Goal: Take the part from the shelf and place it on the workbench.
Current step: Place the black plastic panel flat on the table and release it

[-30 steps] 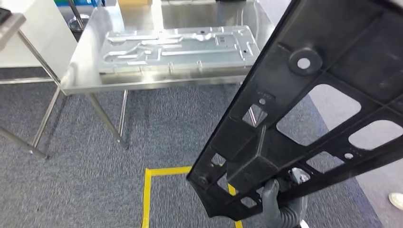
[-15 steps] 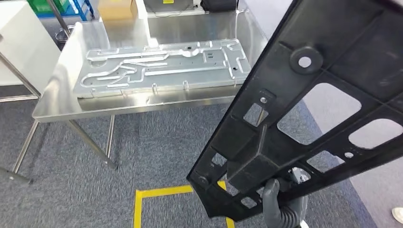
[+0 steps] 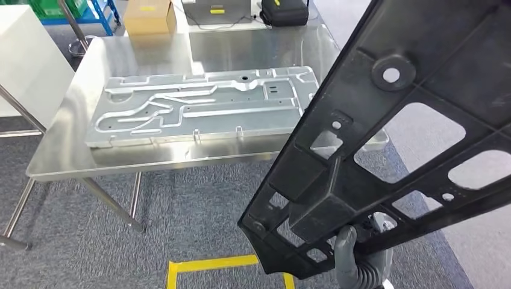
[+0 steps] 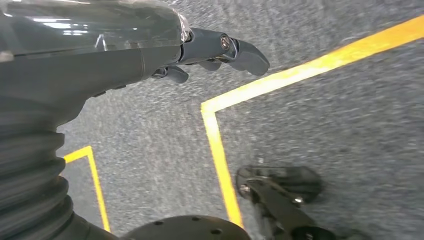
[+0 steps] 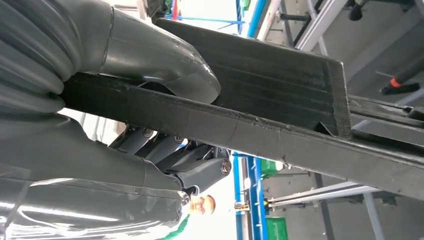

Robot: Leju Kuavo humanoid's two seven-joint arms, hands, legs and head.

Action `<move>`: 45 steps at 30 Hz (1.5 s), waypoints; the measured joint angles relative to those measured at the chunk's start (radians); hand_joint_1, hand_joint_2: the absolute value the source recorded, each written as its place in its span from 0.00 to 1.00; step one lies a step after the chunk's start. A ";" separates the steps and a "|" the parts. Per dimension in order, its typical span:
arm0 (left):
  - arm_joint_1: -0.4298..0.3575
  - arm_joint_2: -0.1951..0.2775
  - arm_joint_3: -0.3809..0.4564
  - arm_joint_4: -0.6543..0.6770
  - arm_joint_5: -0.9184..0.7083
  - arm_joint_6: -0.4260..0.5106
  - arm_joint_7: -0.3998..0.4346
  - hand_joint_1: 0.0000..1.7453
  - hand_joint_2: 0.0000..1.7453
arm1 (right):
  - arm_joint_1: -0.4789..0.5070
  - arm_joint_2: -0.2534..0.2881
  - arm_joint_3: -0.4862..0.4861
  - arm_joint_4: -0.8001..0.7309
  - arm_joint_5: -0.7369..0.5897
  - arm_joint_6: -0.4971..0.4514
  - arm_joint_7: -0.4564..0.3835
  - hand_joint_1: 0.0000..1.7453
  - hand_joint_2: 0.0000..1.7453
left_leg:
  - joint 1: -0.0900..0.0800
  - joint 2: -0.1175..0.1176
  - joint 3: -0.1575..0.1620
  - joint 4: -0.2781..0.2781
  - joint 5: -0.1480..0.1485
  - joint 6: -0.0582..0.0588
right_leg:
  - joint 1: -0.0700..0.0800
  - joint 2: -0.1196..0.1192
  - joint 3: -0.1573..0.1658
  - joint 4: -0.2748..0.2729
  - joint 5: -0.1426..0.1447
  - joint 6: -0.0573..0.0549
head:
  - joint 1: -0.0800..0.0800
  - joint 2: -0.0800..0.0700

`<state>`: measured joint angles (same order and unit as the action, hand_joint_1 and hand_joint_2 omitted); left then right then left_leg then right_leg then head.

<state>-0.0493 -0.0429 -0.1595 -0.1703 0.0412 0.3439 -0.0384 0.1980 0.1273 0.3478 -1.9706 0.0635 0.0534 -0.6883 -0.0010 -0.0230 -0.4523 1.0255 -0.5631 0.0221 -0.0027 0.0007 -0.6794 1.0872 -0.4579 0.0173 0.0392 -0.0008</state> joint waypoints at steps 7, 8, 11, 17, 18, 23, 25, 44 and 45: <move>-0.007 0.002 0.000 0.000 0.001 -0.008 -0.003 0.00 1.00 | -0.008 0.000 0.006 0.001 0.008 -0.005 0.004 1.00 1.00 | -0.001 0.011 -0.053 0.170 -0.055 -0.037 | -0.002 0.003 0.065 -0.044 0.024 -0.052 | -0.008 0.000; -0.008 0.002 0.000 0.000 0.001 -0.010 -0.002 0.00 1.00 | -0.009 0.000 0.007 0.001 0.010 -0.008 0.006 1.00 1.00 | 0.000 0.013 -0.090 0.219 -0.087 -0.040 | 0.000 0.003 0.067 -0.044 0.020 -0.055 | -0.008 0.000; -0.008 0.002 0.001 0.000 0.008 -0.012 0.003 0.00 1.00 | -0.011 0.000 0.009 0.001 0.013 -0.018 0.017 1.00 1.00 | 0.001 0.015 -0.137 0.218 -0.076 -0.035 | 0.006 0.006 0.079 -0.043 0.006 -0.058 | -0.008 0.000; -0.006 0.007 0.007 0.000 0.016 -0.015 0.003 0.00 1.00 | -0.018 0.000 0.014 0.001 0.016 -0.030 0.032 1.00 1.00 | -0.018 0.017 -0.098 0.010 0.032 0.000 | 0.012 0.005 0.096 -0.045 -0.010 -0.040 | -0.009 0.000; -0.004 0.006 0.008 -0.001 0.017 -0.015 0.002 0.00 1.00 | -0.018 0.000 0.015 0.000 0.019 -0.034 0.033 1.00 1.00 | -0.014 0.017 -0.092 0.001 0.052 0.004 | 0.013 0.005 0.097 -0.043 -0.013 -0.035 | -0.011 0.000; -0.003 0.003 0.010 0.000 0.020 -0.015 -0.003 0.00 1.00 | -0.016 -0.002 0.015 -0.003 0.031 -0.051 0.032 1.00 1.00 | 0.002 0.022 -0.074 -0.023 0.087 0.011 | 0.003 0.004 0.010 0.146 -0.119 -0.004 | -0.007 0.000; -0.002 0.002 0.012 0.000 0.021 -0.015 -0.001 0.00 1.00 | -0.017 -0.005 0.015 -0.002 0.039 -0.063 0.030 1.00 1.00 | 0.004 0.022 -0.072 -0.022 0.082 0.009 | -0.007 0.004 -0.037 0.223 -0.134 0.006 | -0.007 0.000; -0.010 -0.004 0.040 -0.001 0.044 -0.001 0.037 0.00 1.00 | -0.136 -0.071 0.000 0.004 0.276 -0.381 0.071 1.00 1.00 | 0.006 0.019 -0.170 0.116 0.075 -0.027 | 0.003 0.004 0.120 -0.052 -0.033 -0.050 | -0.015 0.000; -0.009 -0.005 0.043 -0.001 0.049 0.000 0.037 0.00 1.00 | -0.138 -0.075 0.000 0.005 0.277 -0.380 0.071 1.00 1.00 | 0.003 0.019 -0.147 0.057 0.099 -0.020 | 0.004 0.005 0.124 -0.051 -0.037 -0.046 | -0.015 0.000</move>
<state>-0.0581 -0.0479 -0.1161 -0.1709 0.0897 0.3441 -0.0015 0.0600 0.0528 0.3482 -1.9653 0.3405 -0.3270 -0.6168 0.0016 -0.0035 -0.5993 1.0827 -0.4645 0.0024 0.0014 0.0058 -0.5559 1.0362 -0.4953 -0.0292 0.0237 -0.0009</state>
